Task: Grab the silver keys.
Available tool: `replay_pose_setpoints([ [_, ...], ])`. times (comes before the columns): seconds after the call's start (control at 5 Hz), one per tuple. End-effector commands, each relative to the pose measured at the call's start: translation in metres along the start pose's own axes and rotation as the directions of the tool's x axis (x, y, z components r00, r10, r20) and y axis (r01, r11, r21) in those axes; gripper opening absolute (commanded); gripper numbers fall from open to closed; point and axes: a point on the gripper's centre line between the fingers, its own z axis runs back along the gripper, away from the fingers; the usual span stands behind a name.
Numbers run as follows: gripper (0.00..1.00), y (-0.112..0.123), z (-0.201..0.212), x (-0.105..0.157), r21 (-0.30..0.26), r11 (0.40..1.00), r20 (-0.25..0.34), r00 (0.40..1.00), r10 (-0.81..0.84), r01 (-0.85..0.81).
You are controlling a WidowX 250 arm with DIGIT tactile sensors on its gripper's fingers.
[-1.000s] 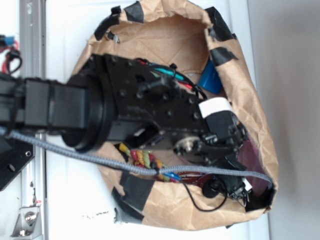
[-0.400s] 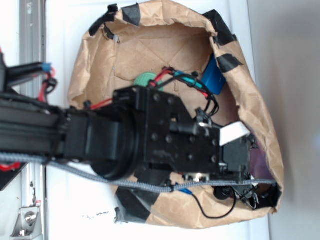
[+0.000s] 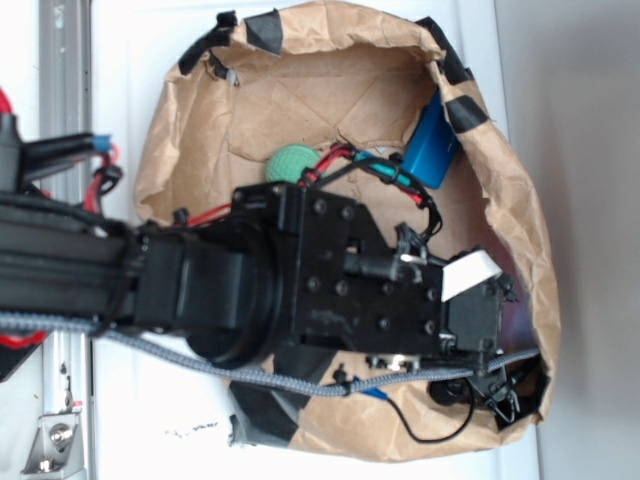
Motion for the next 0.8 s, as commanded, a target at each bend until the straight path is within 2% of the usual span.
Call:
replay_pose_setpoints([
  [0.0,0.00,-0.001,0.054,0.033,0.010,0.999,-0.010,0.999,0.036,-0.036],
  [0.2,0.00,0.009,0.084,0.043,0.069,0.995,-0.059,0.995,0.079,-0.075],
  [0.4,0.00,0.023,0.125,0.057,0.094,0.980,-0.131,0.974,0.184,-0.173],
  [0.6,0.00,0.042,0.185,0.033,-0.162,0.987,-0.198,0.980,-0.029,-0.003],
])
